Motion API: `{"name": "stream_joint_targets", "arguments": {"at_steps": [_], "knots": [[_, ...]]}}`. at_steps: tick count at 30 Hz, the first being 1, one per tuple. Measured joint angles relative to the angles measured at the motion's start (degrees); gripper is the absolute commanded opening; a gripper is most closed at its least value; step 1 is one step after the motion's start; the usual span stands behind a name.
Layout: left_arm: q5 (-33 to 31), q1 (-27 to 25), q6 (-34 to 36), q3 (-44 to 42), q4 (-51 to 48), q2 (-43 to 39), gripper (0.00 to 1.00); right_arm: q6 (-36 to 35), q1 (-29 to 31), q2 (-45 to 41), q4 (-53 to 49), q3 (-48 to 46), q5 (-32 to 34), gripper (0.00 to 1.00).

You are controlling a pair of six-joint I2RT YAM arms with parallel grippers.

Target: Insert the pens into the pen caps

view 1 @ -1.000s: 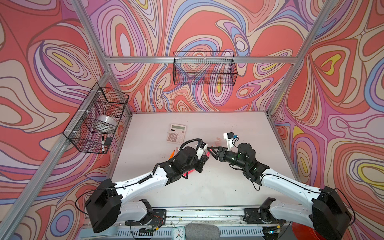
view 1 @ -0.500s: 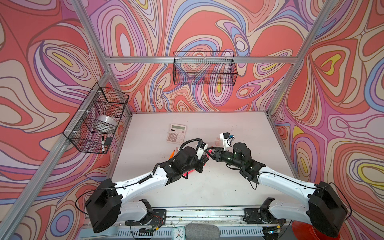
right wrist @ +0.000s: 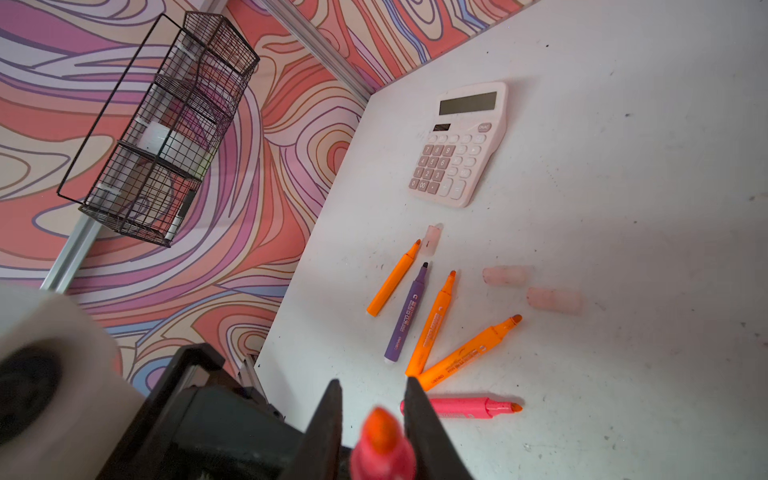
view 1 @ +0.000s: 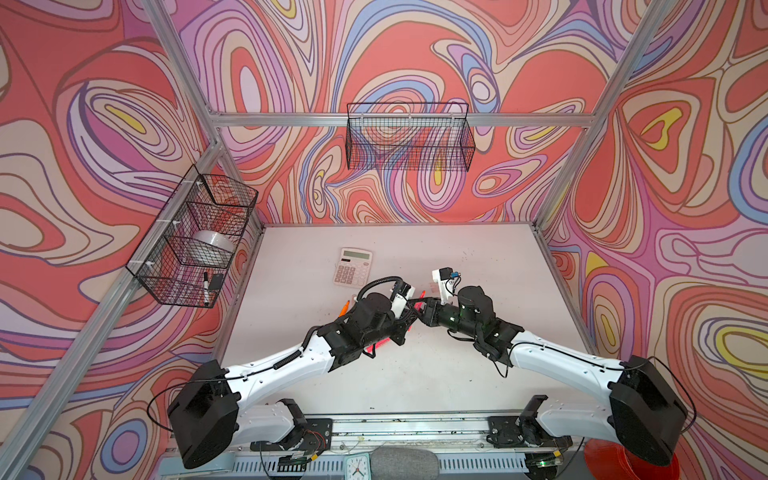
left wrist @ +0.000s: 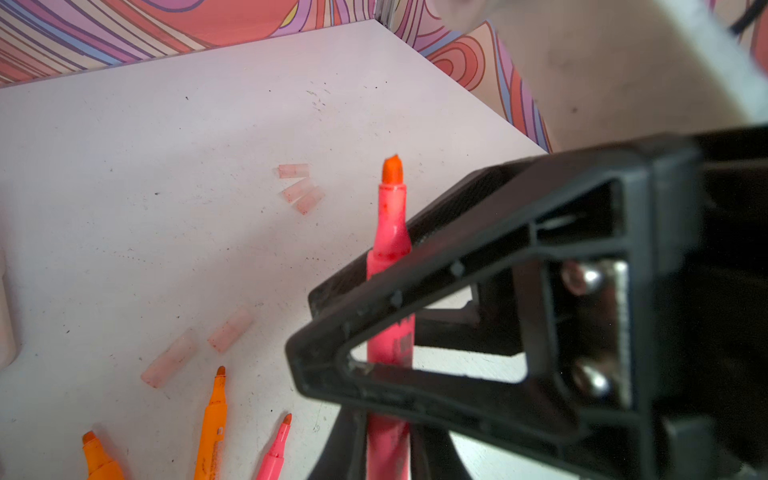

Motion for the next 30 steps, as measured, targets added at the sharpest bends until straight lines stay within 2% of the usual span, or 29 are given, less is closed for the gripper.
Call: {"name": "stream_joint_targets", "arguments": {"at_steps": [2,3,5,6,7,12,14,15,16,19,21,23,26,30], "knots": [[0.0,0.0,-0.02,0.0,0.04,0.0,0.06,-0.31,0.02,0.02,-0.48,0.02,0.48,0.13],[0.0,0.0,-0.02,0.0,0.04,0.0,0.13,-0.5,0.07,0.02,-0.66,0.02,0.72,0.11],[-0.07,0.0,-0.04,0.0,0.0,0.0,0.43,-0.81,0.33,0.02,-0.87,0.15,1.11,0.09],[-0.37,-0.02,-0.11,0.0,0.04,0.0,0.52,-0.85,0.52,0.02,-0.96,0.26,1.33,0.09],[-1.14,-0.07,-0.57,-0.04,-0.07,0.0,0.57,-0.96,0.76,0.0,-0.92,0.48,1.53,0.08],[-6.99,-0.04,-3.54,-1.33,0.28,-0.59,0.6,-1.99,2.43,-0.04,-0.83,1.77,2.67,0.07],[-7.8,-0.2,-3.93,-3.72,3.67,-1.38,0.59,-2.38,3.04,-0.04,-0.85,1.9,3.1,0.06],[-7.8,-0.24,-4.02,-5.73,6.6,-1.84,0.62,-2.6,3.43,0.0,-0.9,1.95,3.3,0.06],[-7.78,-0.37,-4.13,-7.82,9.42,-2.36,0.7,-2.82,3.82,0.13,-1.03,1.97,3.3,0.06],[-7.06,-0.31,-3.89,-11.65,11.43,-4.04,0.77,-3.23,5.03,0.92,-1.31,2.27,3.26,0.05],[-6.08,-0.09,-3.58,-12.39,11.74,-5.03,0.74,-3.5,5.64,1.57,-1.27,2.73,3.17,0.05],[-4.87,-0.04,-3.26,-12.41,12.76,-5.92,0.65,-3.58,6.05,2.03,-1.01,2.93,3.08,0.04],[-3.54,-0.04,-2.67,-12.41,13.11,-6.32,0.6,-3.69,6.34,2.6,-0.39,3.41,3.08,0.04],[-1.55,-0.04,-2.08,-12.41,13.18,-6.32,0.45,-3.87,7.1,3.1,0.46,3.67,3.08,0.04]]}}
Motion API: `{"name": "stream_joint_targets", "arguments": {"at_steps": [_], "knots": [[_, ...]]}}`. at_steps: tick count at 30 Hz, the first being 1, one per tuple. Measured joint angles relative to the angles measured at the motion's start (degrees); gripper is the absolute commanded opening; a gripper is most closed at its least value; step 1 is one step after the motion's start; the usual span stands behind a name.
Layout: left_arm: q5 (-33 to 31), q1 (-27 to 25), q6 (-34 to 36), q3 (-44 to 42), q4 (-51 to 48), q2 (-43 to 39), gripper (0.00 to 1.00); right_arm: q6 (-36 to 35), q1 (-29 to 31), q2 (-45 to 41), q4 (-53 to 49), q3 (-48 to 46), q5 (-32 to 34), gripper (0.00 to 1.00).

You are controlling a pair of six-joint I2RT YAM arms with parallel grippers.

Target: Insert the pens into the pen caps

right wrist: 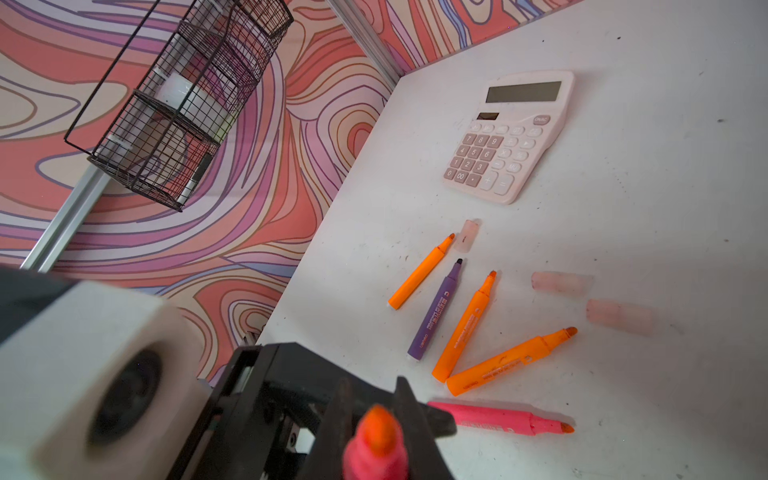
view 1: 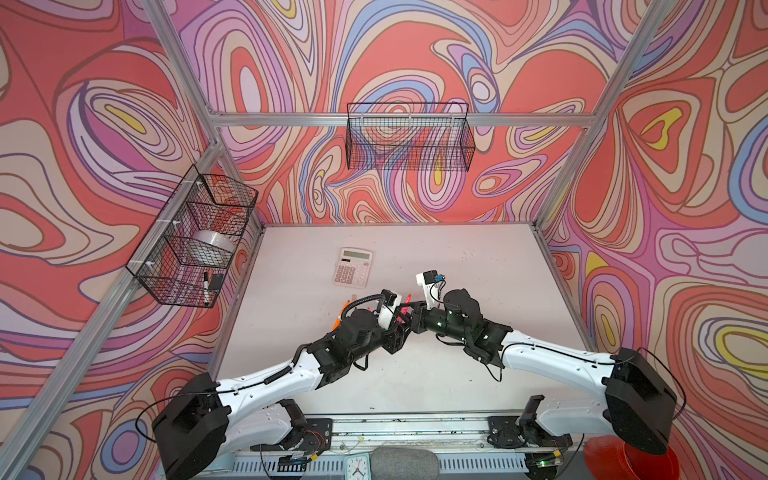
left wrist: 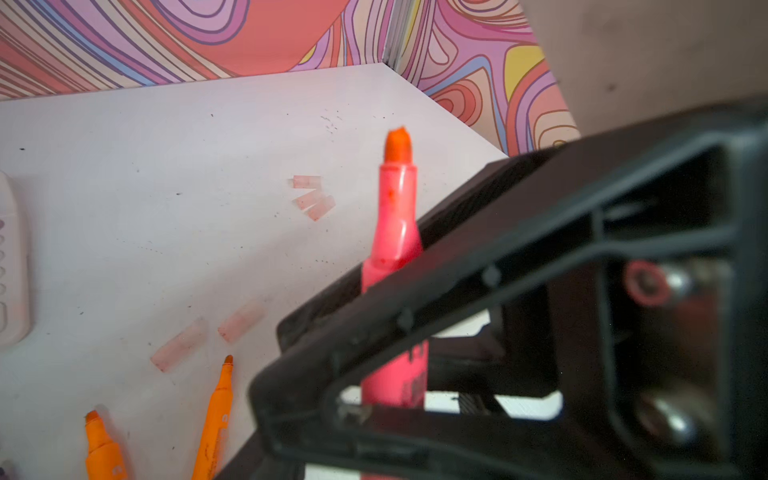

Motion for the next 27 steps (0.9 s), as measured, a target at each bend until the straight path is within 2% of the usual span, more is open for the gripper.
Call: {"name": "stream_joint_targets", "arguments": {"at_steps": [6,9,13,14,20,23,27], "knots": [[1.81,0.0,0.57,-0.24,0.33,-0.13,0.27,0.0,0.79,0.28,1.14,0.0,-0.02,0.04],[1.64,0.2,0.59,-0.87,0.31,-1.16,0.14,-0.02,1.27,0.28,1.51,0.0,-0.13,0.04],[1.22,0.42,0.55,-1.38,0.31,-2.1,0.02,-0.17,1.57,0.28,1.99,0.02,-0.24,0.09],[1.18,0.42,0.57,-1.38,0.31,-2.23,0.0,-0.2,1.64,0.33,2.12,0.04,-0.24,0.12],[1.33,0.28,0.66,-3.28,2.29,-3.06,0.0,-0.55,1.92,0.87,1.46,0.22,-0.02,0.54],[0.7,0.44,0.52,-3.82,3.02,-3.06,0.0,-0.98,1.97,0.9,0.13,0.42,1.33,0.65],[0.55,3.5,-2.01,-4.87,4.35,-3.34,0.0,-2.01,1.99,0.26,-2.12,0.44,4.59,0.67]]}}
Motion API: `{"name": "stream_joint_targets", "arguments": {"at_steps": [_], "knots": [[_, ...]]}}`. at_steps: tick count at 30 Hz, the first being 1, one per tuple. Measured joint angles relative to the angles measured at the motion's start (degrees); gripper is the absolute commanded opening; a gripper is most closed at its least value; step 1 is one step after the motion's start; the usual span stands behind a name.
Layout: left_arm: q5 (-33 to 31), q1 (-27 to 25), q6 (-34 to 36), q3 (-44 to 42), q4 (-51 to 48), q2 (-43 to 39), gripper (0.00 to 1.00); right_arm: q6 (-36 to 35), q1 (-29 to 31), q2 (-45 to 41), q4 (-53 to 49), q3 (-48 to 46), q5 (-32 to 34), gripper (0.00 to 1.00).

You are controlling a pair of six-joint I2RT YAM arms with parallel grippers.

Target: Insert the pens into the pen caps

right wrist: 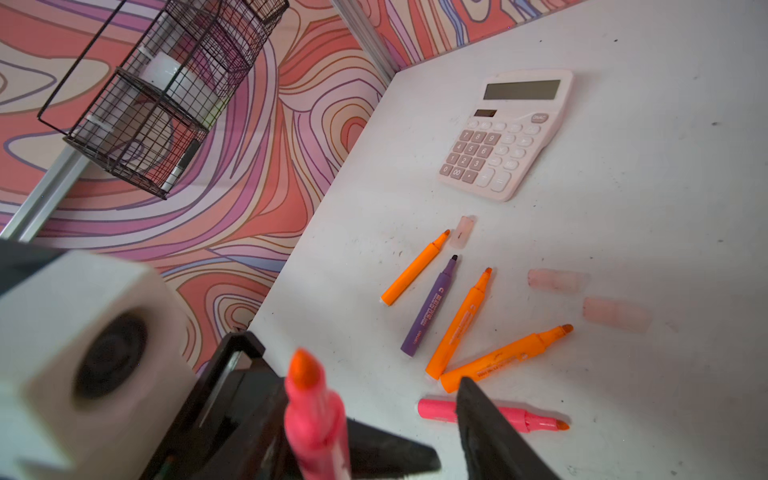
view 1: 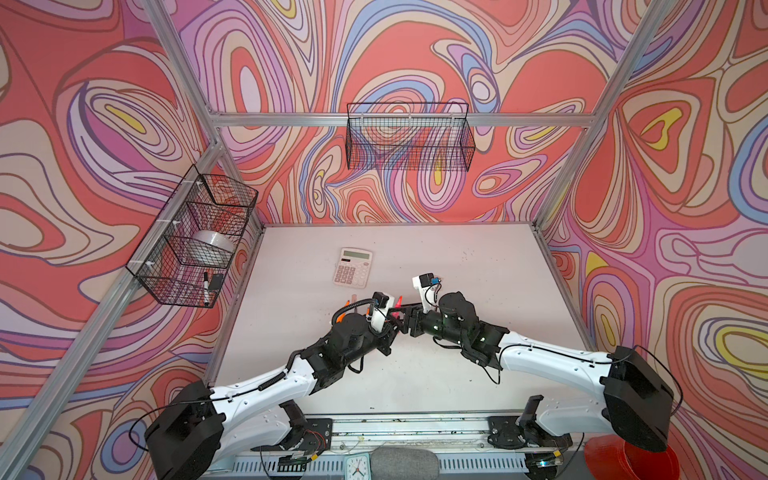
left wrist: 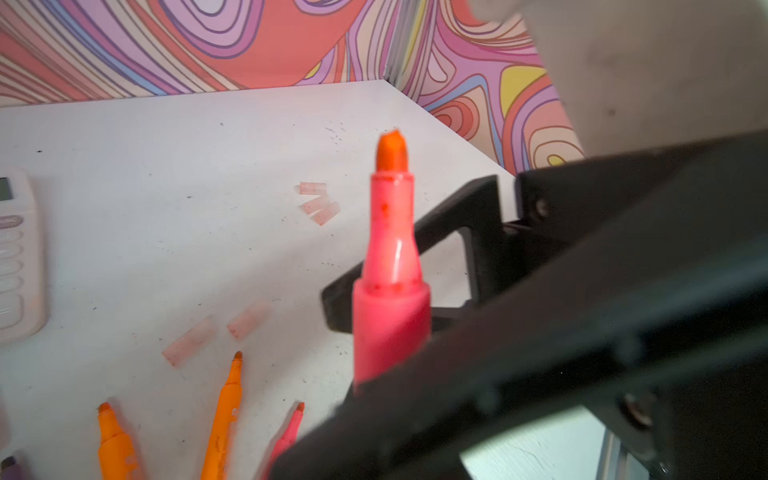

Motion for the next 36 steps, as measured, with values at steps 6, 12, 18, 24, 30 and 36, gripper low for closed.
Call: {"name": "stream_joint_targets", "arguments": {"at_steps": [6,12,18,24,30,36], "knots": [[-1.2,11.78,-8.39,-2.73,0.42,-0.04,0.0,-0.9,0.0,-0.57,-3.02,0.0,5.57,0.66],[-1.81,14.49,-11.41,-3.41,-1.18,-1.01,0.0,-0.59,-0.09,4.79,-10.16,5.16,12.9,0.67],[-0.2,14.49,-11.85,-3.54,-0.68,-1.99,0.0,-1.14,-0.59,19.69,-23.61,21.11,21.09,0.72],[4.79,14.49,-11.82,-5.09,2.84,-2.89,0.0,-2.05,-2.97,35.78,-34.07,33.64,21.16,0.71],[7.52,14.49,-11.82,-6.16,5.33,-3.54,0.0,-2.69,-5.57,43.95,-41.09,39.87,19.8,0.71],[8.76,14.49,-11.85,-6.19,6.21,-3.54,0.0,-2.86,-5.66,44.39,-43.56,40.87,19.98,0.69]]}}
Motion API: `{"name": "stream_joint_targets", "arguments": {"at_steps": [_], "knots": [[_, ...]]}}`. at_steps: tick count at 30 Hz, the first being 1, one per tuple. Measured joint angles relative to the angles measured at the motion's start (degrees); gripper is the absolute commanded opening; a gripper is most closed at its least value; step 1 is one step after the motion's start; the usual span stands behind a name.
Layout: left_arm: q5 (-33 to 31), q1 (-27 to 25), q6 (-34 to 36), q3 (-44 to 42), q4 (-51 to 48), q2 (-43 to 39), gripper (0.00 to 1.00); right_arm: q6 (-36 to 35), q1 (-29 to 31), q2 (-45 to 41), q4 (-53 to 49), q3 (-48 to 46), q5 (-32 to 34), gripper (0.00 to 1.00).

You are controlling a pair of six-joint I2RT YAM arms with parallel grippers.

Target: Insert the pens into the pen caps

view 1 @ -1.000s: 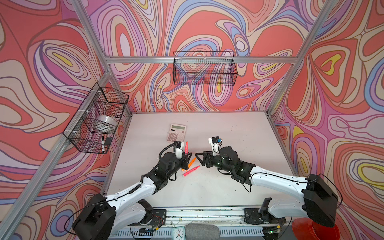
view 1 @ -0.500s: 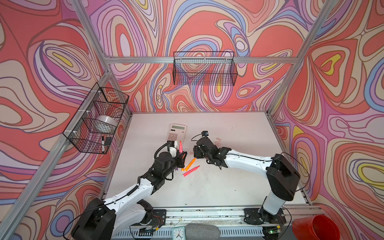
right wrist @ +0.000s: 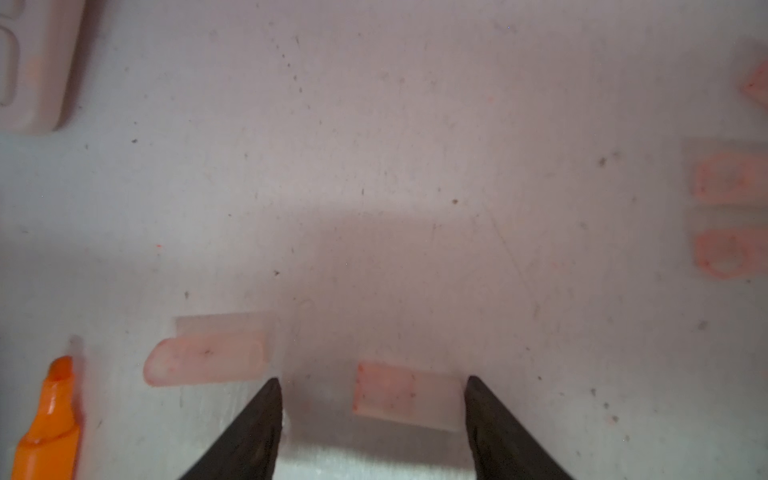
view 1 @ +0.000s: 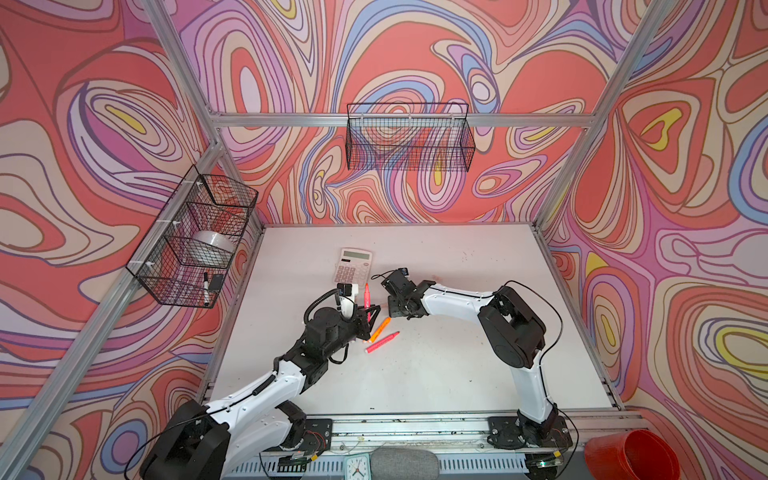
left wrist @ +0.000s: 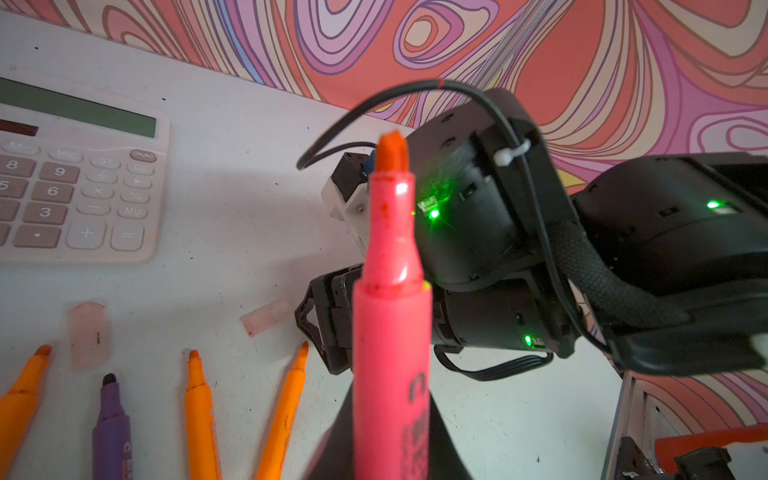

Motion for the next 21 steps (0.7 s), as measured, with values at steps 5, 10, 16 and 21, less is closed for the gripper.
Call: {"name": "stream_joint_targets", "arguments": {"at_steps": [5,10,16,21], "knots": [[0.46,0.0,0.0,0.0,0.44,-0.02,0.0,0.31,-0.07,-0.09,-0.98,-0.15,1.29,0.69],[0.66,0.0,0.0,0.0,0.46,-0.13,0.0,1.29,-0.13,-0.98,-1.36,-1.51,2.43,0.68],[1.03,0.0,-0.04,0.0,0.5,-0.15,0.0,2.38,-0.52,-3.63,-2.08,-5.03,3.41,0.64],[1.07,0.0,-0.2,0.0,0.48,-0.15,0.0,3.43,-2.38,-4.66,-2.43,-6.43,3.67,0.59]]}}
